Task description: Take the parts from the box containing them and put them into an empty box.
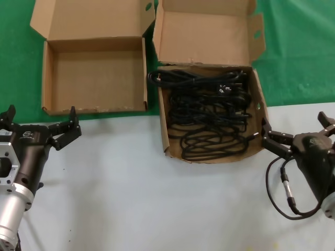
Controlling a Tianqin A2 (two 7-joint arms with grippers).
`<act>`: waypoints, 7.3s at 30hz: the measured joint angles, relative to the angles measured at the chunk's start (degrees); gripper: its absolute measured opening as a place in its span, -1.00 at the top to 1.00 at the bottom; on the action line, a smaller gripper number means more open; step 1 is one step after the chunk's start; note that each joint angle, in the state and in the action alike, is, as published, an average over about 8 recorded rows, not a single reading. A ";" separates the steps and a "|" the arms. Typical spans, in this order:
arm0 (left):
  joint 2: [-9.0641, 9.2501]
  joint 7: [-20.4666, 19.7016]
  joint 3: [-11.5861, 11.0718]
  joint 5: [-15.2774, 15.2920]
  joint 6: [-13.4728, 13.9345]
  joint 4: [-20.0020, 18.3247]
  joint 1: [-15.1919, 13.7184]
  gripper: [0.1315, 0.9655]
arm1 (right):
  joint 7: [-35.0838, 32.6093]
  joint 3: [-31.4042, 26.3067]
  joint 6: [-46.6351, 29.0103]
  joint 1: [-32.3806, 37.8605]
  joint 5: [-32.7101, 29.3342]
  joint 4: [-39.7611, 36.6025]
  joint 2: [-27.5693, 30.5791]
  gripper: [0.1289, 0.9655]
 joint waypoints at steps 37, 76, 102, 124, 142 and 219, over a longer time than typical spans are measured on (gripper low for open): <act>0.00 0.00 0.00 0.00 0.00 0.00 0.00 -0.72 | 0.01 -0.08 0.07 -0.06 0.03 0.27 0.42 -1.00; 0.00 -0.01 0.00 0.01 0.00 0.00 0.00 0.83 | -33.81 -20.36 -44.51 40.84 -13.78 -11.56 17.68 -1.00; 0.00 -0.01 0.00 0.01 0.00 0.00 0.00 0.97 | -26.35 -30.92 -44.24 53.22 -34.80 -19.32 10.00 -0.60; 0.00 -0.01 0.00 0.01 0.00 0.00 0.00 0.97 | -26.89 -32.08 -42.58 53.22 -36.35 -21.44 7.76 0.35; 0.00 -0.02 0.00 0.01 0.00 0.00 0.00 0.97 | -29.54 -31.83 -41.73 52.73 -34.12 -22.44 7.36 0.85; 0.00 -0.02 0.00 0.02 0.00 0.00 0.00 0.97 | -45.12 -17.76 -28.40 44.41 -11.62 -13.65 1.63 -0.26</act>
